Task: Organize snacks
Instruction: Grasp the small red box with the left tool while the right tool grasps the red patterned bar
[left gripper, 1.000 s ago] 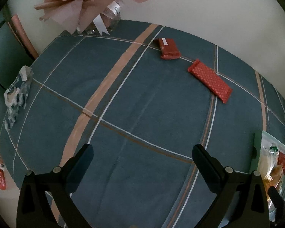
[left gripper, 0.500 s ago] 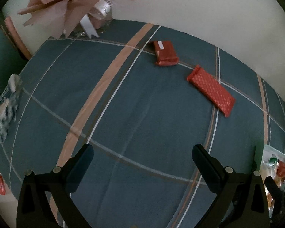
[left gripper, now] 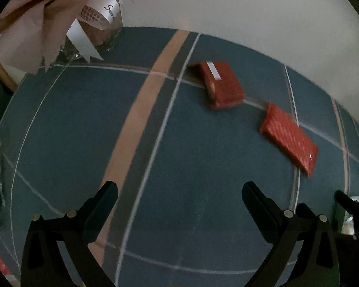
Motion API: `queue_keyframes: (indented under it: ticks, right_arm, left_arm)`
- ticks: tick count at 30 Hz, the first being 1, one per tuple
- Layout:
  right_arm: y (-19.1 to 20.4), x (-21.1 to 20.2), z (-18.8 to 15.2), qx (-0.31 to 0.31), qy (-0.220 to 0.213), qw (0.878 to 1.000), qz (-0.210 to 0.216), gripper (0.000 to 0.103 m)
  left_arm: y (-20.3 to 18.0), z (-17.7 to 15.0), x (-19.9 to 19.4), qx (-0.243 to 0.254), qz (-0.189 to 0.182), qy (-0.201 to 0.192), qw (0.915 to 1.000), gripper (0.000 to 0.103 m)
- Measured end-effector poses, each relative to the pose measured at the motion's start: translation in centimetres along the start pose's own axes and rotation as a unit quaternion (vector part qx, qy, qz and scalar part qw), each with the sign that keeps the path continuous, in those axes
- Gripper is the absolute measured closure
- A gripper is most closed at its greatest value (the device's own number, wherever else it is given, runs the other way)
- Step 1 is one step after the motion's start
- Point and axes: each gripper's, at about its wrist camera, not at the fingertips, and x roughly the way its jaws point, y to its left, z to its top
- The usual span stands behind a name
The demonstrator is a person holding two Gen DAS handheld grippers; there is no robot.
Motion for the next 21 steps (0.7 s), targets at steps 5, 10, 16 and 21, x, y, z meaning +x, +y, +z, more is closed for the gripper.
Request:
queue_keyframes:
  ticks: [5, 10, 16, 21]
  right_arm:
    - [0.7, 2.0, 3.4, -0.015, -0.002, 1.0, -0.005, 0.0]
    - [1.5, 3.7, 5.8, -0.025, 0.0, 1.0, 0.004, 0.0]
    - [0.9, 4.7, 7.5, -0.02, -0.006, 1.0, 0.002, 0.006]
    - [-1.3, 4.6, 8.3, 0.006, -0.009, 1.0, -0.009, 0.022]
  left_arm:
    - [1.1, 2.9, 0.8, -0.008, -0.016, 0.0, 0.9998, 0.0]
    - [0.7, 5.7, 1.0, 0.0, -0.026, -0.011, 0.9996, 0.0]
    - [-1.2, 7.9, 1.6, 0.002, -0.043, -0.018, 0.9989, 0.0]
    - [-2.5, 8.9, 3.0, -0.006, -0.045, -0.018, 0.9988, 0.0]
